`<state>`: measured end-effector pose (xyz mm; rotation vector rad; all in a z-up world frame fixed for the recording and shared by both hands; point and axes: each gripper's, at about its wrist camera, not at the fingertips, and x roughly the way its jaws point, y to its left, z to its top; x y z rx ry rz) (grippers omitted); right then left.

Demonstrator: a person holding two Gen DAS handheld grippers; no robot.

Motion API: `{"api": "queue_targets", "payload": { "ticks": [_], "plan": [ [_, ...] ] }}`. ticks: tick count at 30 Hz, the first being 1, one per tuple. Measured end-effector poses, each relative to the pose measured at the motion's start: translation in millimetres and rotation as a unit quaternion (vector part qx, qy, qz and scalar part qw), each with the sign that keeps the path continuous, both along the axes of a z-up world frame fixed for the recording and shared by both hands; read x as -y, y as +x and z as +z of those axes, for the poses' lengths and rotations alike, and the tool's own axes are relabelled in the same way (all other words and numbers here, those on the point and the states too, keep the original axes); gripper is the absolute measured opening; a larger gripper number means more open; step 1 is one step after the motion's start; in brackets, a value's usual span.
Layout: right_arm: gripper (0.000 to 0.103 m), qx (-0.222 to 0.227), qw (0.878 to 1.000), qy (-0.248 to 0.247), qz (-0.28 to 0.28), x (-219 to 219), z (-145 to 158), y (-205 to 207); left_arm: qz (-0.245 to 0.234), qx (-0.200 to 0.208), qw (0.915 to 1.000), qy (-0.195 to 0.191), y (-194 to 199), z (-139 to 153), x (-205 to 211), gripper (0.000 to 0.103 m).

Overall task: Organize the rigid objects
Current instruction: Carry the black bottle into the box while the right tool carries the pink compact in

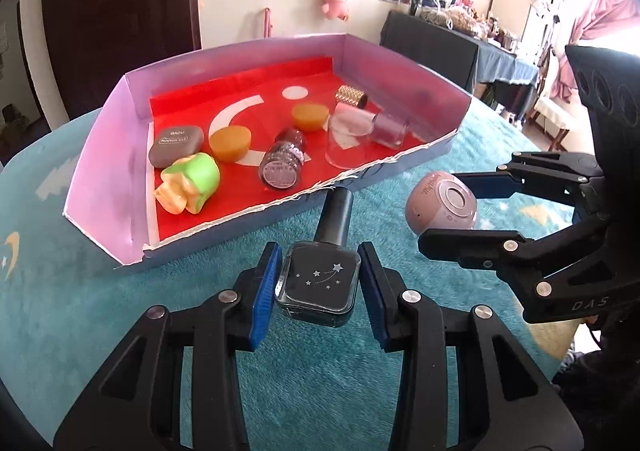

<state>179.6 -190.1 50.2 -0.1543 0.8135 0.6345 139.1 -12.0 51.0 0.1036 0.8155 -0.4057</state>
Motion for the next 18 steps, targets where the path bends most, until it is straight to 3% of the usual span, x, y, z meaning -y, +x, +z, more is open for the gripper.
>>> {"api": "queue_targets", "payload": {
  "ticks": [13,18],
  "plan": [
    [0.056,0.0,1.0,0.01,-0.009,8.2,4.2,-8.2,0.006,0.008,0.9999,-0.001,-4.8,5.3,-1.8,0.037],
    [0.056,0.001,1.0,0.012,-0.007,8.0,6.1,-9.5,0.005,0.019,0.9997,-0.016,-10.6,20.7,-5.6,0.037]
  ]
}}
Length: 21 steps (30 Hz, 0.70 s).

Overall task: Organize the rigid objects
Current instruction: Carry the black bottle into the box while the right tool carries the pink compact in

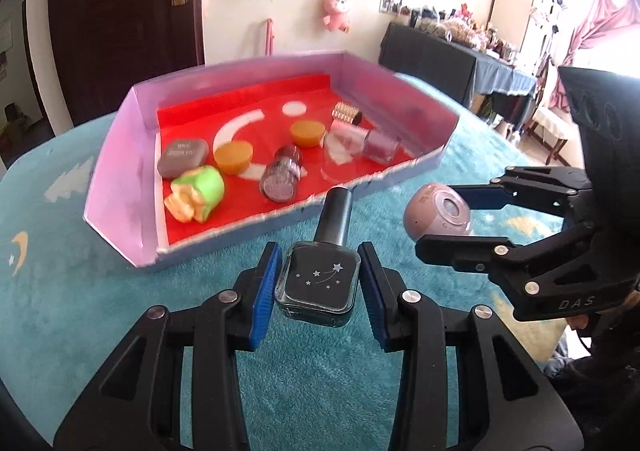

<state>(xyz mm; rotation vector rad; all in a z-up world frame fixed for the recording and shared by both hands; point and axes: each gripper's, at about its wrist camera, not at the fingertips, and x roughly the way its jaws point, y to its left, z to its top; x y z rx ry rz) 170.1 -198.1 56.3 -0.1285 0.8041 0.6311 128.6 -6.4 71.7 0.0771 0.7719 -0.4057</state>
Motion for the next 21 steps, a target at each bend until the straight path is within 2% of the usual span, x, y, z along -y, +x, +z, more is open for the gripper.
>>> {"api": "queue_targets", "payload": {
  "ticks": [6,12,16,21],
  "plan": [
    [0.056,0.023,0.999,0.023,-0.001,4.4,28.0,6.5,0.0,0.024,0.9995,-0.019,18.0,33.1,-6.7,0.037],
    [0.056,0.045,0.998,0.031,-0.015,3.8,68.3,49.0,-0.012,0.024,0.9995,-0.016,73.1,58.4,-1.7,0.037],
    [0.056,0.041,0.999,0.01,-0.028,-2.9,82.1,91.6,-0.009,0.005,0.9999,0.01,117.8,54.4,4.2,0.037],
    [0.056,0.01,0.999,-0.026,-0.034,-13.8,77.0,144.7,-0.004,-0.035,0.9985,0.042,164.5,33.8,10.7,0.037]
  ]
}}
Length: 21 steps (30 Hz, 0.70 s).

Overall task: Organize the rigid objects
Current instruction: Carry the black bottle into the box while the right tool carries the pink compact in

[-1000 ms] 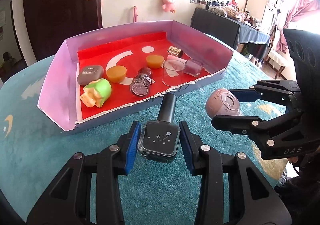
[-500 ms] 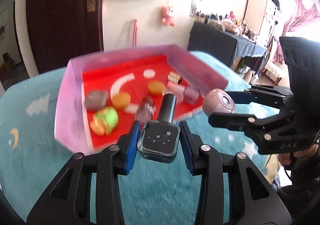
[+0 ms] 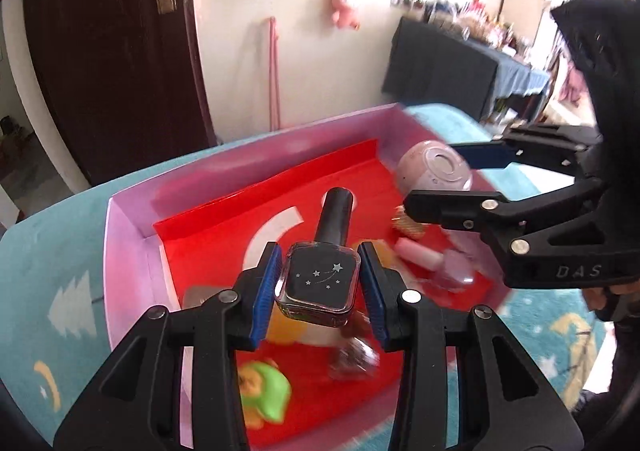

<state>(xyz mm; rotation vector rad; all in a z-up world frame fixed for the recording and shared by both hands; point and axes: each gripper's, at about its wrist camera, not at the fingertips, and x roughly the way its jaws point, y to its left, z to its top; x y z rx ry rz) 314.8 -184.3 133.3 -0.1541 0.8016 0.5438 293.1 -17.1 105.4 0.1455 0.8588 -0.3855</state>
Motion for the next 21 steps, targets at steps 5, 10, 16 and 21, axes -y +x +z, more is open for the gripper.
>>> {"api": "queue_targets", "payload": {
  "ticks": [5,10,16,21],
  "plan": [
    [0.056,-0.033,0.998,-0.05,-0.012,-11.9,-17.7,40.2,0.016,-0.033,0.9991,0.02,35.9,-20.1,2.1,0.037],
    [0.056,-0.062,0.994,-0.092,-0.017,-21.2,-36.2,62.9,0.028,-0.054,0.9977,0.028,55.2,-36.0,4.0,0.037],
    [0.056,-0.085,0.988,-0.125,-0.019,-30.6,-52.5,78.3,0.031,-0.062,0.9969,0.037,64.1,-42.6,10.4,0.037],
    [0.056,-0.101,0.984,-0.143,-0.027,-33.8,-64.0,88.5,0.04,-0.069,0.9959,0.043,68.7,-48.5,12.9,0.037]
  ]
}}
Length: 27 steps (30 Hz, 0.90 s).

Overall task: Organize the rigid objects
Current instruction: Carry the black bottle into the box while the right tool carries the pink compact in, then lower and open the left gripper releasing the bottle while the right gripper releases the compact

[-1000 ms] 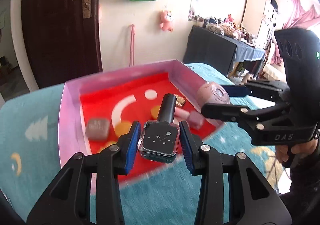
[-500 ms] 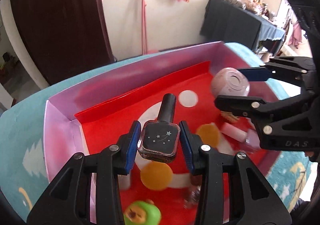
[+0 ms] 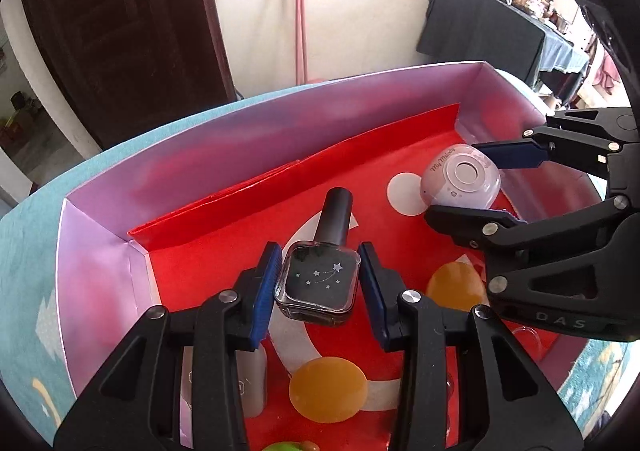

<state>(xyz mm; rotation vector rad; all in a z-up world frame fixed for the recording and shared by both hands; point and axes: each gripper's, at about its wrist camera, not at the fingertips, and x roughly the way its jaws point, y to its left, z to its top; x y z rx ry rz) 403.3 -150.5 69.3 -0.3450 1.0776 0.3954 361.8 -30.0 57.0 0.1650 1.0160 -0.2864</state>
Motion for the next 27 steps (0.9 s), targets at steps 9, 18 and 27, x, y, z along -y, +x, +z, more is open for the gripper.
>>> {"api": "queue_targets", "payload": {
  "ticks": [9,18,27],
  "plan": [
    [0.056,-0.011,1.0,-0.015,-0.006,-4.0,-11.7,11.1,0.002,-0.018,0.9998,-0.002,5.6,-9.0,2.9,0.037],
    [0.056,-0.015,1.0,-0.019,-0.005,-8.7,-15.5,15.8,0.004,-0.021,0.9998,0.0,7.0,-13.5,3.5,0.037],
    [0.056,-0.014,1.0,-0.019,-0.005,-10.9,-14.5,14.6,0.006,-0.021,0.9998,0.001,6.1,-15.2,3.0,0.037]
  ]
}}
